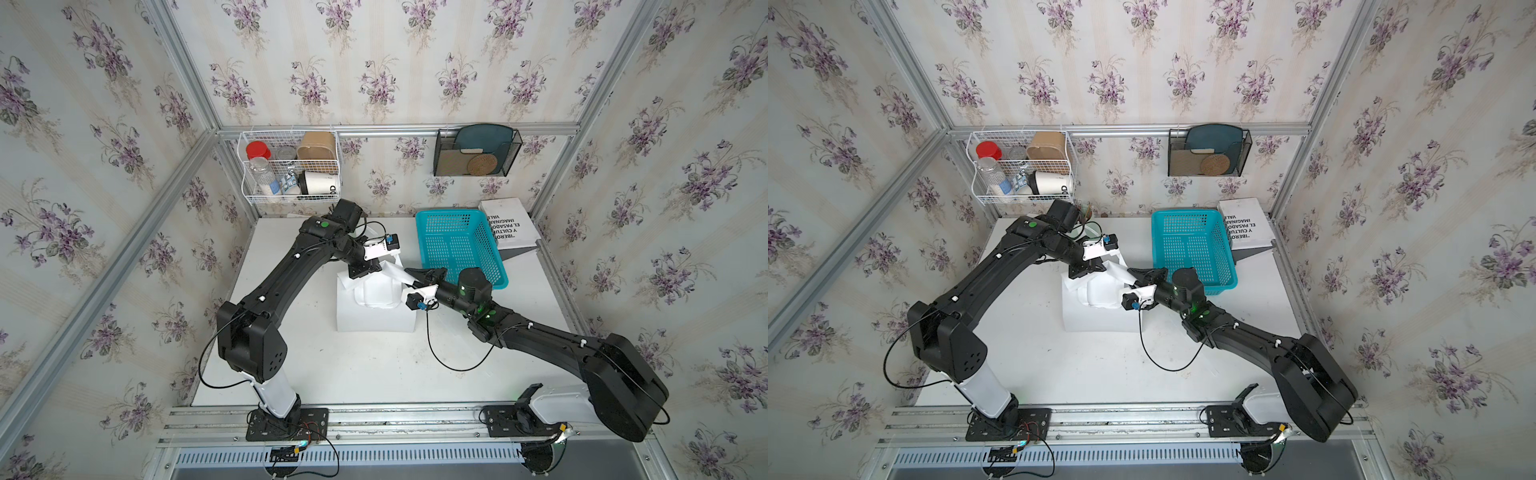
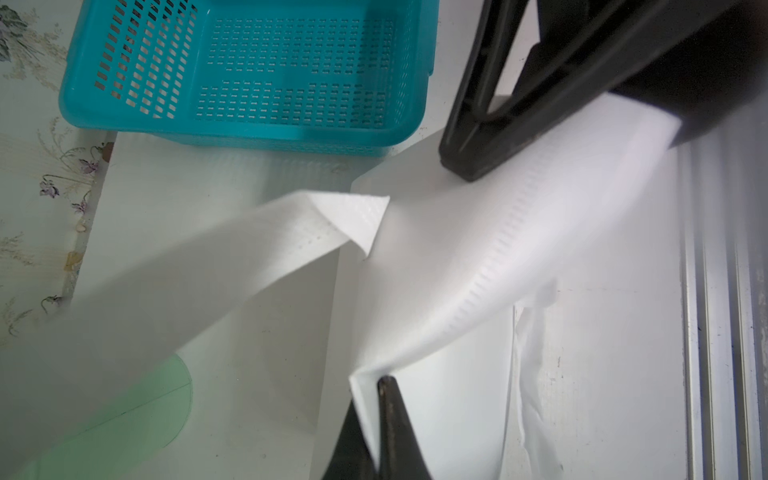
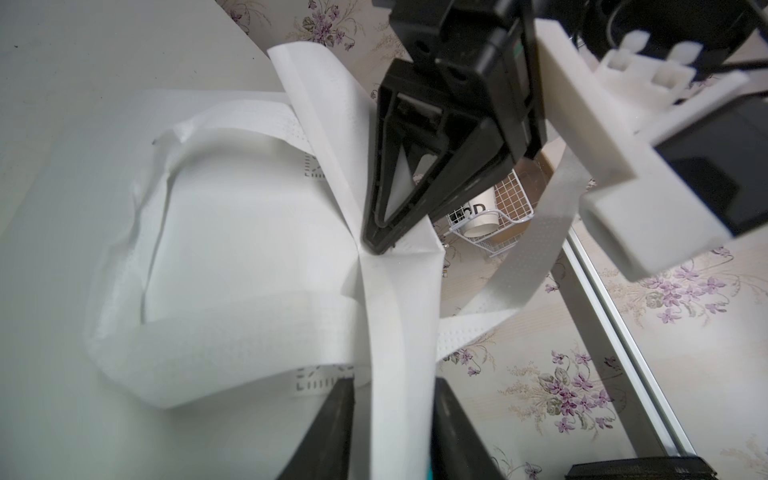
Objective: Place the ice pack in the delivery bag
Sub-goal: Seal the delivery bag at the center of the board.
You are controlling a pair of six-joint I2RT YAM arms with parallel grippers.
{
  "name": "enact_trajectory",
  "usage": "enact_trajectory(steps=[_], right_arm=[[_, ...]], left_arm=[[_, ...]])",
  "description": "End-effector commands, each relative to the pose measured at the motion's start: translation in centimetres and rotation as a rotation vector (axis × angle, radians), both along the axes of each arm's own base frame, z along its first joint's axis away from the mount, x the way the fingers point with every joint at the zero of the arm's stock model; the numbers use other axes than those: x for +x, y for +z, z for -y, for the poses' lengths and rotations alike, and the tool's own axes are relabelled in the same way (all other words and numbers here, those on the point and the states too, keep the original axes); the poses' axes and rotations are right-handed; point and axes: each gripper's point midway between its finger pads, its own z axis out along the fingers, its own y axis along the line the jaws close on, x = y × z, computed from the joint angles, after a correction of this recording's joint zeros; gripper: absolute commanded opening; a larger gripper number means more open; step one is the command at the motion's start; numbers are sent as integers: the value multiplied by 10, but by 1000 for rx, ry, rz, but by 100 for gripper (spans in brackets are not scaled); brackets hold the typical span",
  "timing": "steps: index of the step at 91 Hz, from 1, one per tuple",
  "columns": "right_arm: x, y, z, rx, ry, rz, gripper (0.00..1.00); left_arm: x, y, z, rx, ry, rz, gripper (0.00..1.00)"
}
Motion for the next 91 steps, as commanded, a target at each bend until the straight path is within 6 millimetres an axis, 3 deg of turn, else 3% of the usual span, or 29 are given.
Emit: enact_trajectory(steps=[1,11,18,23,33,40,57,69,83,91], right_arm=[[-3,8,8,32,-34,-40,60],[-21,27,18,119,-15,-173,84],[-41,49,27,225,82,-343,91],[-42,71,40,343,107,-472,98],[-34,112,49,517,174,-793,100],[-23,122,39,554,210,-969,98],[-8,99,22,567,204,-1165,93],[-13,70,8,462,131,-1162,96],[9,47,2,446,-24,-1147,96],[1,33,-15,376,-29,-1151,94]], left_arm=[[-2,-5,-12,72,12,-7,0],[-5,-1,-13,69,10,-23,0],[-9,1,-14,64,5,-35,0],[-13,2,-14,57,-7,-44,0],[-25,3,-10,26,-48,-61,0],[-29,5,-9,9,-55,-65,0],[-32,12,-6,-21,-67,-64,0],[-34,15,-6,-22,-68,-69,0],[-38,15,-6,-31,-74,-78,0],[-39,16,-5,-41,-79,-83,0]])
